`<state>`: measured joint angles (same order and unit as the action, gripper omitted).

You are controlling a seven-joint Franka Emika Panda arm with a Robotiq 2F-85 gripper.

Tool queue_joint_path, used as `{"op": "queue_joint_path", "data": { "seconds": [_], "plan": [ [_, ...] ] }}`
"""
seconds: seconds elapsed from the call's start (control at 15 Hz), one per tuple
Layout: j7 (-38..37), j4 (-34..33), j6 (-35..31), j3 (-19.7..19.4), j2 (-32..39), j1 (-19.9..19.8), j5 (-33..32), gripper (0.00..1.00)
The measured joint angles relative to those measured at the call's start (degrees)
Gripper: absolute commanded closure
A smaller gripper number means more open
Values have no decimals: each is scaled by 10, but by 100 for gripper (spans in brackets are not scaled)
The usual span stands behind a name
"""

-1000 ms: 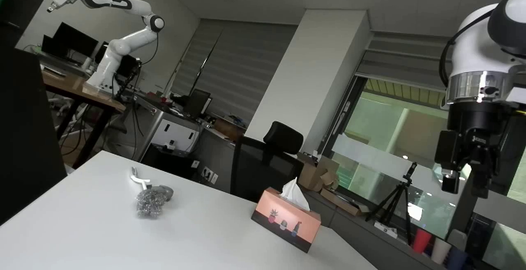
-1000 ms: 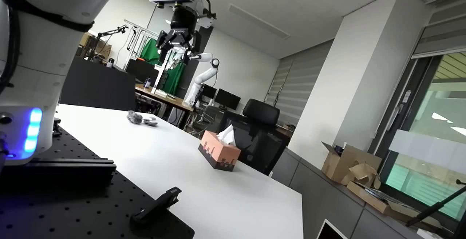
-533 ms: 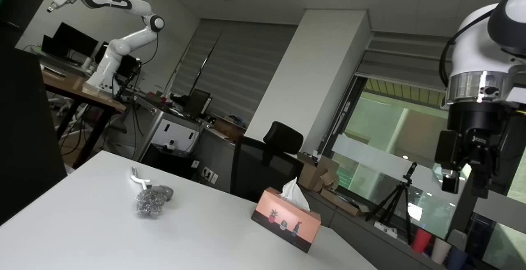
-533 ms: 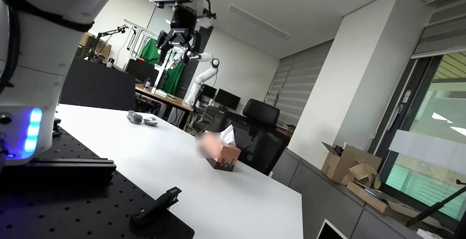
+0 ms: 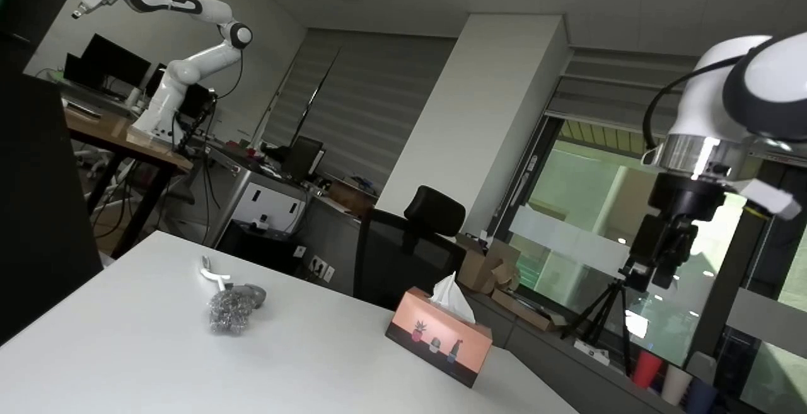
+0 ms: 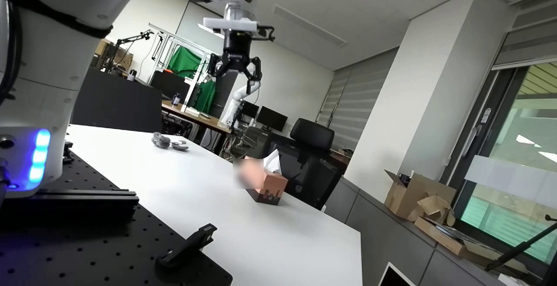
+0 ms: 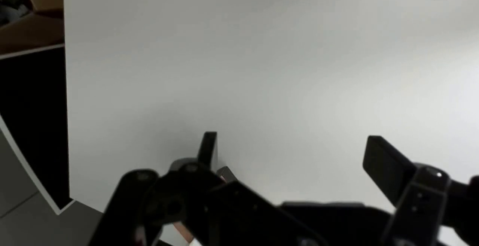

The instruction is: Pull out one tissue square from the tissue box

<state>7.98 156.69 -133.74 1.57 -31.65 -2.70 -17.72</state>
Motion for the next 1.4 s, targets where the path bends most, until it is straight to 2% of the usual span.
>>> {"op": "queue_joint_path", "data": {
  "seconds": [0.2,0.4,0.67,0.87,1.07,1.4],
  "plan": [
    [28,-43,-89,-31,101,-17,-10,0],
    [53,-124,-111,-50,208,-19,6,0],
    [89,-260,-80,-55,338,-18,66,0],
    [117,-364,-10,-55,415,-19,121,0],
    [124,-424,30,-54,455,-20,136,0],
    [124,-429,32,-53,459,-20,137,0]
  ]
}}
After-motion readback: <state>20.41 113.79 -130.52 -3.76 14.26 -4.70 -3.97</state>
